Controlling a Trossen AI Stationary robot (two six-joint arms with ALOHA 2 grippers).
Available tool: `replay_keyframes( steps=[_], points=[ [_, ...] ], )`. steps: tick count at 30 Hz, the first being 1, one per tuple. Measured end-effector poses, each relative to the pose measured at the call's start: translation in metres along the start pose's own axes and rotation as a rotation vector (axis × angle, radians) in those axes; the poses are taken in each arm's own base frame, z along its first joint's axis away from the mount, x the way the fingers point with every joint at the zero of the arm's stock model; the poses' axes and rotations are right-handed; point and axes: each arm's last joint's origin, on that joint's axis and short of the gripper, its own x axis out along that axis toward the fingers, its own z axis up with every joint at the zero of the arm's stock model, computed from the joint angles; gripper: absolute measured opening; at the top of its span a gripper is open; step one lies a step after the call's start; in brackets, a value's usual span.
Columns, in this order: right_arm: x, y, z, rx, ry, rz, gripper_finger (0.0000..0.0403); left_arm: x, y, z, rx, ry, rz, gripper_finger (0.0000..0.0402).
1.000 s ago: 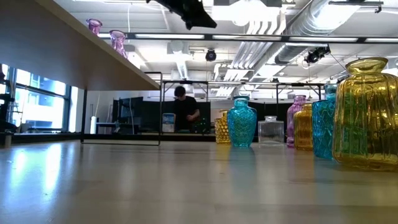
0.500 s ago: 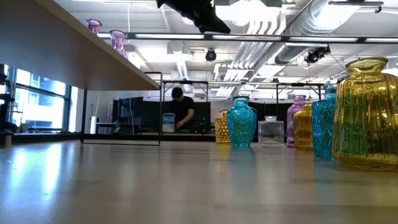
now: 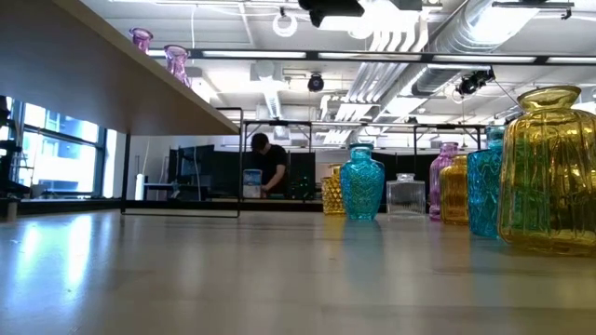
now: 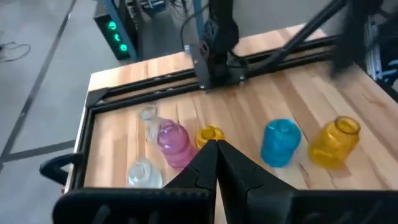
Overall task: Sort vases onto shelf
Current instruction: Put the bottom blue flower vase on the shelf
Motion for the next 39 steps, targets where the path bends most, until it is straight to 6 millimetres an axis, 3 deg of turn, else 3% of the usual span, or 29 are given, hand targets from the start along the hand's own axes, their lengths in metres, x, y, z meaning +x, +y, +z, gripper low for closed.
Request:
replay_keyframes(
  steps=[5, 12, 20, 26, 31, 39],
  points=[
    [-0.025, -0.033, 0.023, 0.001, -0.213, -0.016, 0.0000, 0.002, -0.014, -0.002, -0.037, 0.076, 0.002, 0.0000],
    [-0.048, -0.078, 0.045, 0.046, -0.260, 0.013, 0.0000, 0.011, -0.036, 0.002, -0.058, 0.085, -0.050, 0.0000],
    [-0.047, -0.084, 0.050, 0.036, -0.288, -0.022, 0.0000, 0.022, -0.077, 0.014, 0.059, 0.041, -0.162, 0.0000],
    [-0.041, -0.086, 0.053, -0.040, -0.229, -0.028, 0.0000, 0.052, -0.100, 0.018, 0.099, -0.033, -0.185, 0.0000],
    [-0.041, -0.094, 0.058, -0.161, -0.222, -0.051, 0.0000, 0.083, -0.106, 0.018, 0.040, -0.117, -0.133, 0.0000],
    [-0.065, -0.135, 0.065, -0.208, -0.247, -0.006, 0.0000, 0.107, -0.100, 0.011, -0.037, -0.146, -0.038, 0.0000]
  ],
)
